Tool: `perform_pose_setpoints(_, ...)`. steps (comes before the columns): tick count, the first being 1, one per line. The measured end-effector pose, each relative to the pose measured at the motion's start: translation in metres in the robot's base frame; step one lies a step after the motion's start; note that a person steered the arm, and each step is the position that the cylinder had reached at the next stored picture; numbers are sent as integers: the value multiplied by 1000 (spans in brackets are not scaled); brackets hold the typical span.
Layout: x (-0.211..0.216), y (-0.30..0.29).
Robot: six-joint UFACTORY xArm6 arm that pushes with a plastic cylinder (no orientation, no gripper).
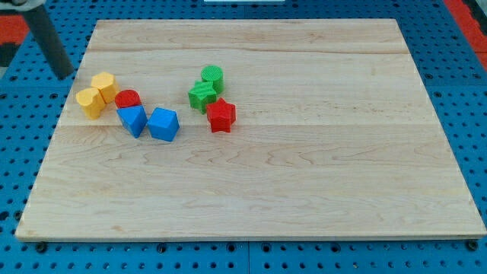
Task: Push the yellow blocks towards the top left corner of the board
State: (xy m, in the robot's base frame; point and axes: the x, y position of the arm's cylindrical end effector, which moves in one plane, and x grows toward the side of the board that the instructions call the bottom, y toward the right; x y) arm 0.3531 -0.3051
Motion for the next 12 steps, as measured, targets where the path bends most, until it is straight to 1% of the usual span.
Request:
perform_pose_setpoints(1,39,1)
perform_pose_setpoints(2,99,1)
perform_pose_setpoints(3,125,2)
perform_pose_setpoints(4,118,40)
perform_pose_setpoints(5,99,45)
perform_pose_setpoints(6,91,45)
perform_pose_setpoints(9,101,62)
perform_pose_setpoints(10,87,62)
perform_pose_setpoints(12,39,102)
